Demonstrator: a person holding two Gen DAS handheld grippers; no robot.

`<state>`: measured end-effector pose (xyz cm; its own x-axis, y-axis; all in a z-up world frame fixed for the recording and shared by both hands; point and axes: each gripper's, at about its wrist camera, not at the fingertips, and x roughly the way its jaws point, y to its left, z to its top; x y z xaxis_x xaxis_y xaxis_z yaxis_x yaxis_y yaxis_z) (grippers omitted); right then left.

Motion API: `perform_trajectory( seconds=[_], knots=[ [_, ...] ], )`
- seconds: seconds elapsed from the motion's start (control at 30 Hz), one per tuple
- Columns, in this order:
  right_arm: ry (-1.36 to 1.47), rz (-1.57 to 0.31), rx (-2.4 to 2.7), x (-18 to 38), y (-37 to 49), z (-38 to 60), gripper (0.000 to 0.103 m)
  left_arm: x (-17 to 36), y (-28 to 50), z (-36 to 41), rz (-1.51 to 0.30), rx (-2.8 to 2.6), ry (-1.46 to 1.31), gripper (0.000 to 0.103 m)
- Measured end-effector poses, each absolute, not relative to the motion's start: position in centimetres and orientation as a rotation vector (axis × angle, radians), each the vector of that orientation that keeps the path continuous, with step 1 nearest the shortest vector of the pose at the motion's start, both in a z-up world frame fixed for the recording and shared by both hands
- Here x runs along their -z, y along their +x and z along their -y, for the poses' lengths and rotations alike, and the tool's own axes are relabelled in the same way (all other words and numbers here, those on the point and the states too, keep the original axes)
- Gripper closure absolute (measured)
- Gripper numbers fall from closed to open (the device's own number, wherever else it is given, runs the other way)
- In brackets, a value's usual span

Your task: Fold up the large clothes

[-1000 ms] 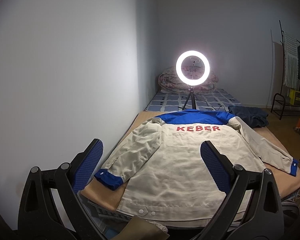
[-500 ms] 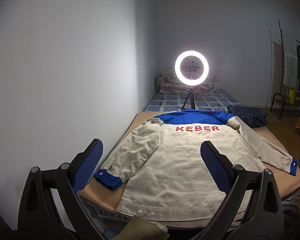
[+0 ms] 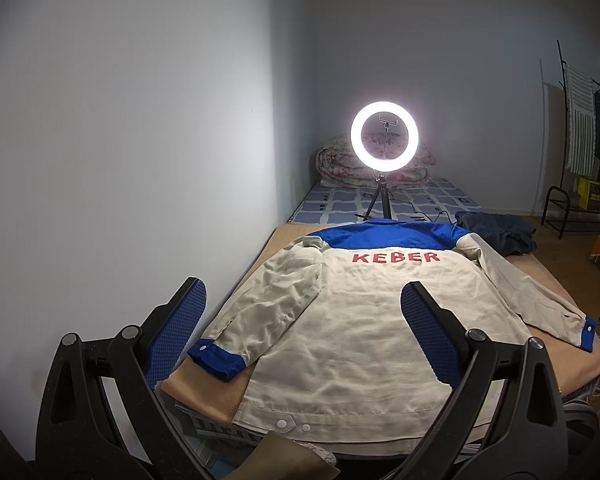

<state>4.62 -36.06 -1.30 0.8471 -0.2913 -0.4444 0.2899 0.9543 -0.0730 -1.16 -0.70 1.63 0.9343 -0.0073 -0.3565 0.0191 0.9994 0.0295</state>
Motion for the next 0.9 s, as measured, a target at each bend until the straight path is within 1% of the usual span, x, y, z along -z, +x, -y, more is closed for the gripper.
perform_trajectory(
  seconds=[0.5,0.9],
  knots=[
    [-0.004,-0.466,0.307,1.1,4.9,35.7,0.0,-1.3,-0.8,0.5,-0.368,0.008,0.03,0.003],
    [-0.01,-0.45,0.297,0.8,6.2,35.0,0.0,0.2,0.4,-0.9,-0.395,-0.035,0.038,0.003]
  ],
)
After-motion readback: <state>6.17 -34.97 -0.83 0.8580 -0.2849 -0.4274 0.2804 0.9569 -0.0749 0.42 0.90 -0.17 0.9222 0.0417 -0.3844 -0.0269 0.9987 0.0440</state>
